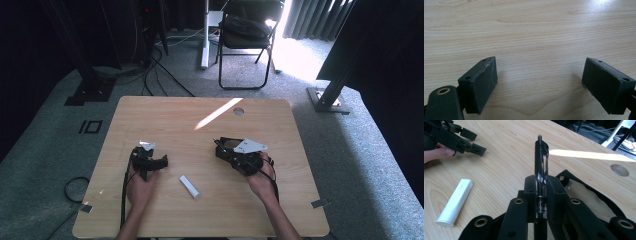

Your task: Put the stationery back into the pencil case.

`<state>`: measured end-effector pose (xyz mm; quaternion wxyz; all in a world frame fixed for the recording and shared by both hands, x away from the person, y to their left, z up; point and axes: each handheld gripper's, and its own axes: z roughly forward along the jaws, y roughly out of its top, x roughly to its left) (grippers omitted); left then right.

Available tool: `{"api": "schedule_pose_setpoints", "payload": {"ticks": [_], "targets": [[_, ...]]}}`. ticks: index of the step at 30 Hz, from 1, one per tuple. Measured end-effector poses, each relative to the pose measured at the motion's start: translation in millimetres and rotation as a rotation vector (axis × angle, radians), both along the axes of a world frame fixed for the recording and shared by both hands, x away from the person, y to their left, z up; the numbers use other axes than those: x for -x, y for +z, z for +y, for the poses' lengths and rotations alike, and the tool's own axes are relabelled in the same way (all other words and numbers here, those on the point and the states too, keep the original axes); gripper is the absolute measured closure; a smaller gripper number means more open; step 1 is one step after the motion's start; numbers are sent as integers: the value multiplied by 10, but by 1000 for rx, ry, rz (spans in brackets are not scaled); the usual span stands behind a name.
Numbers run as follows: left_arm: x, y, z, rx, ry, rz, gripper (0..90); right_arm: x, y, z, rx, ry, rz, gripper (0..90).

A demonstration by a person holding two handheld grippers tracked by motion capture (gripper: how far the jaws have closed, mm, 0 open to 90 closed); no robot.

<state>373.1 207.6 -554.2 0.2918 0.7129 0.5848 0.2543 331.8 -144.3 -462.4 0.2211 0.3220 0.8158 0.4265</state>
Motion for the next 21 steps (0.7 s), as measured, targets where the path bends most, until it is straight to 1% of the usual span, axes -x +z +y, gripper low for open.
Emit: {"api": "schedule_pose_setpoints", "payload": {"ticks": [6,21], "targets": [[0,0,0,0,0,0,133,-20,-8,-44,11,-8,1,796],[0,0,0,0,0,0,133,-46,3,-158,7,-37,-2,796]]}}
